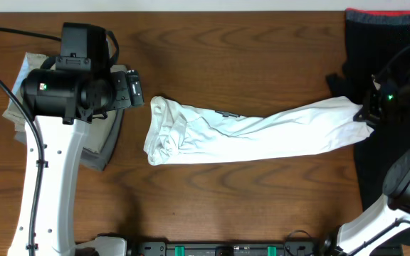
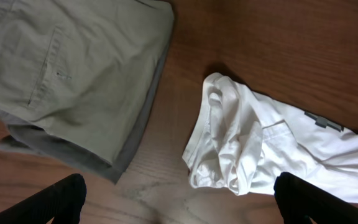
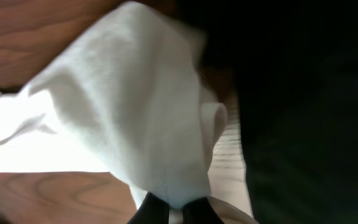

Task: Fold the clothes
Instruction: 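Grasp the right end and fold it leftward with the right gripper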

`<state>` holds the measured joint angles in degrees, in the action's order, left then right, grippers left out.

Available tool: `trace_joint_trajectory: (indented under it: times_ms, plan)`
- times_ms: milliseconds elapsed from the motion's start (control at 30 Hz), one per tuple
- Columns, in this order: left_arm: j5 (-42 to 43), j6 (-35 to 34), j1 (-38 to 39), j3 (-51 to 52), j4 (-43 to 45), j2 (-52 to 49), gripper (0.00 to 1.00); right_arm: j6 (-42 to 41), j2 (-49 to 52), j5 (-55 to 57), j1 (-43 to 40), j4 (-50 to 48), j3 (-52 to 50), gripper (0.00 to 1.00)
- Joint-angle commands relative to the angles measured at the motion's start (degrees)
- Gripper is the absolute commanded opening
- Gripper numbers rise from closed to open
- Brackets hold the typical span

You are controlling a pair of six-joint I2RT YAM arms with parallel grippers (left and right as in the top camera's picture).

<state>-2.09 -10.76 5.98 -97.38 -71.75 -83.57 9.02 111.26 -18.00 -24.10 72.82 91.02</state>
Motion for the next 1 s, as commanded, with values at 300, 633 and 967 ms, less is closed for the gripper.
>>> trace_joint_trajectory:
  times_ms: [300,633,967]
  plan:
    - [-0.04,-0.92,-0.46,-0.61,0.22,0.02,0.98,-2.38,-4.22,-1.01,21.03,2.19,0.76,0.01]
    - [-0.07,-0.92,-0.46,-0.61,0.26,0.02,0.98,-9.09,-2.71,4.61,40.41,-2.29,0.68,0.01]
    - [-0.07,-0.68,-0.46,-0.63,0.28,0.02,0.98,-14.84,4.94,3.58,50.03,-5.97,0.68,0.02]
